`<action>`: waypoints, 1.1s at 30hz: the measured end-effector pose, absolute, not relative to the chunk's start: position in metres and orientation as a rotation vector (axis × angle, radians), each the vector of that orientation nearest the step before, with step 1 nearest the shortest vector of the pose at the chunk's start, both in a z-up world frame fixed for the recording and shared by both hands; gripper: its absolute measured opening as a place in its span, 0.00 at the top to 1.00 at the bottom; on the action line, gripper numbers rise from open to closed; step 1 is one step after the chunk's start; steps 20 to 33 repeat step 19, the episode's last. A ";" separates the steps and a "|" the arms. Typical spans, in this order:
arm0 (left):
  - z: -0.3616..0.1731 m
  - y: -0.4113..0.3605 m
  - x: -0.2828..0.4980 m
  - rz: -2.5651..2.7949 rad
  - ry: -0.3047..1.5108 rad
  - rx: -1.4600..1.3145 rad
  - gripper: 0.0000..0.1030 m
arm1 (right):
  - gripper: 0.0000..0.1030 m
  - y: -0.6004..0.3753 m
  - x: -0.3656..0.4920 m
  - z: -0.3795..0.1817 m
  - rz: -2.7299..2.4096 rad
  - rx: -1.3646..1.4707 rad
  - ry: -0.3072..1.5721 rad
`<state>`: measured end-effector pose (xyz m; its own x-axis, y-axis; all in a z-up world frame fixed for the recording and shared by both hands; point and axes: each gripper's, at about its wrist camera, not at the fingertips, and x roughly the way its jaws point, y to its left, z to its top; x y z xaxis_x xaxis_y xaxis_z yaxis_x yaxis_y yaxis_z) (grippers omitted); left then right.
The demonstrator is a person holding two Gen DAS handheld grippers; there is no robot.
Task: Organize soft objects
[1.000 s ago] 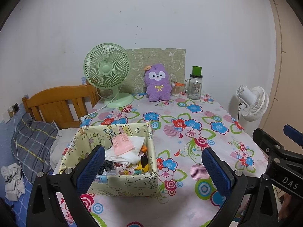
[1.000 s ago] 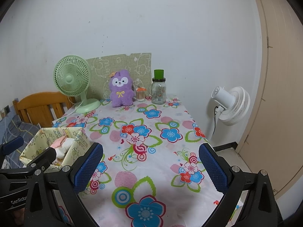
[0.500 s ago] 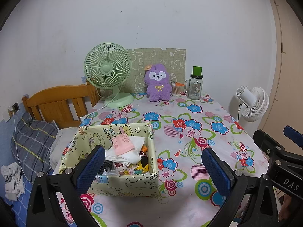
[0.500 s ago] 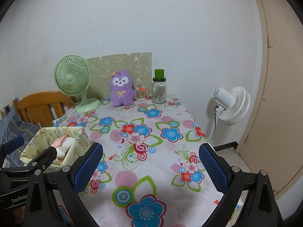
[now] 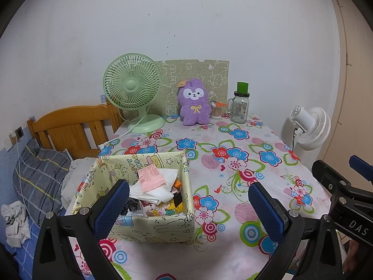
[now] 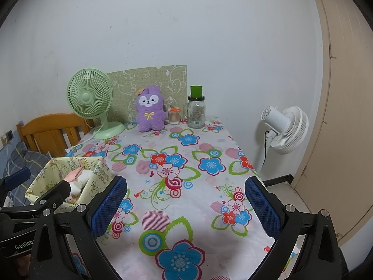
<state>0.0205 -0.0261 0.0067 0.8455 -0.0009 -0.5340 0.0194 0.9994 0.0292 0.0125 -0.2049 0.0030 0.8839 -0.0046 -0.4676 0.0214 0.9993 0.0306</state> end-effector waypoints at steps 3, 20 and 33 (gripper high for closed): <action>0.007 -0.026 0.021 -0.010 0.561 0.036 0.00 | 0.01 -0.205 0.012 0.003 -0.012 0.036 0.487; 0.010 -0.026 0.020 -0.008 0.556 0.038 0.00 | 0.01 -0.205 0.012 0.003 -0.013 0.036 0.486; 0.010 -0.026 0.020 -0.008 0.556 0.038 0.00 | 0.01 -0.205 0.012 0.003 -0.013 0.036 0.486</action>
